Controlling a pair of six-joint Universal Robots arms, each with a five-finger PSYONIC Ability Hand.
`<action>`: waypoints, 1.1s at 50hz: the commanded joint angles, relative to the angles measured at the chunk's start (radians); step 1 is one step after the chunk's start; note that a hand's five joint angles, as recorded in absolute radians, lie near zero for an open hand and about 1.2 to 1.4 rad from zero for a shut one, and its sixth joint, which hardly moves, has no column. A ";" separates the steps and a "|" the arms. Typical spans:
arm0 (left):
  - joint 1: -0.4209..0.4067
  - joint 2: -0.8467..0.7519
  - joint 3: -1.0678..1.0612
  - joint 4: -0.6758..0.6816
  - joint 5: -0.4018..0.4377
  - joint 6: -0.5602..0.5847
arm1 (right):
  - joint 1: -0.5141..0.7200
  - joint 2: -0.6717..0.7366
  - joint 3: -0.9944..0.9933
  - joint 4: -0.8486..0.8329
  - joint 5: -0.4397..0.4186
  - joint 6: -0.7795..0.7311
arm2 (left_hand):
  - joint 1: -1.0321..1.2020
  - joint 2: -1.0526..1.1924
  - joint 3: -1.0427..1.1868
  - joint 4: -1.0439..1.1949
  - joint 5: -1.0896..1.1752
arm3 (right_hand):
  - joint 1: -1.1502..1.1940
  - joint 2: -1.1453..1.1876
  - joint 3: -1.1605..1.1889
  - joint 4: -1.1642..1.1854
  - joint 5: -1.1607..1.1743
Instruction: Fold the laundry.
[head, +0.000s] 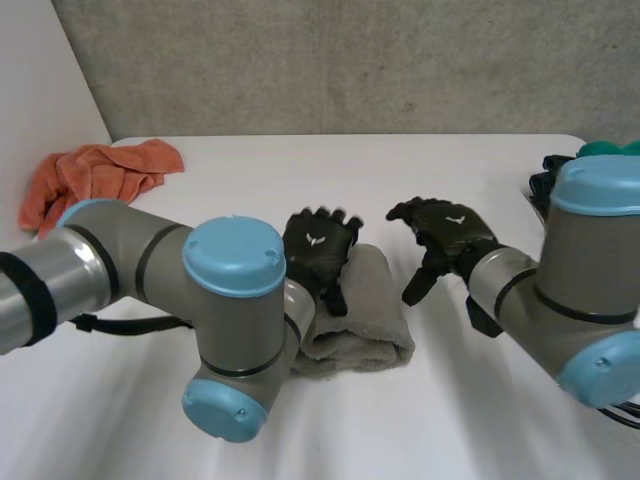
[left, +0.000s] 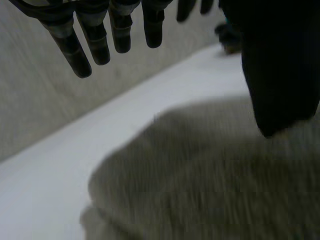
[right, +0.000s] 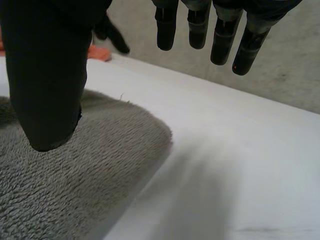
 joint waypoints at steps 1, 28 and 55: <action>0.009 -0.007 -0.059 -0.061 -0.111 0.164 | 0.087 0.090 -0.064 0.001 0.033 -0.025 | 0.035 0.021 0.014 0.021 0.005 | -0.039 -0.051 -0.042 -0.061 -0.061; 0.028 0.048 -0.139 -0.007 -0.137 0.289 | 0.161 0.184 -0.113 -0.002 0.128 -0.249 | 0.024 0.009 0.002 0.010 -0.007 | -0.039 -0.051 -0.042 -0.061 -0.061; 0.310 0.369 -0.142 -0.099 0.683 0.055 | 0.328 0.027 0.438 -0.605 0.162 -0.361 | 0.068 0.053 0.046 0.054 0.037 | -0.039 -0.051 -0.042 -0.061 -0.061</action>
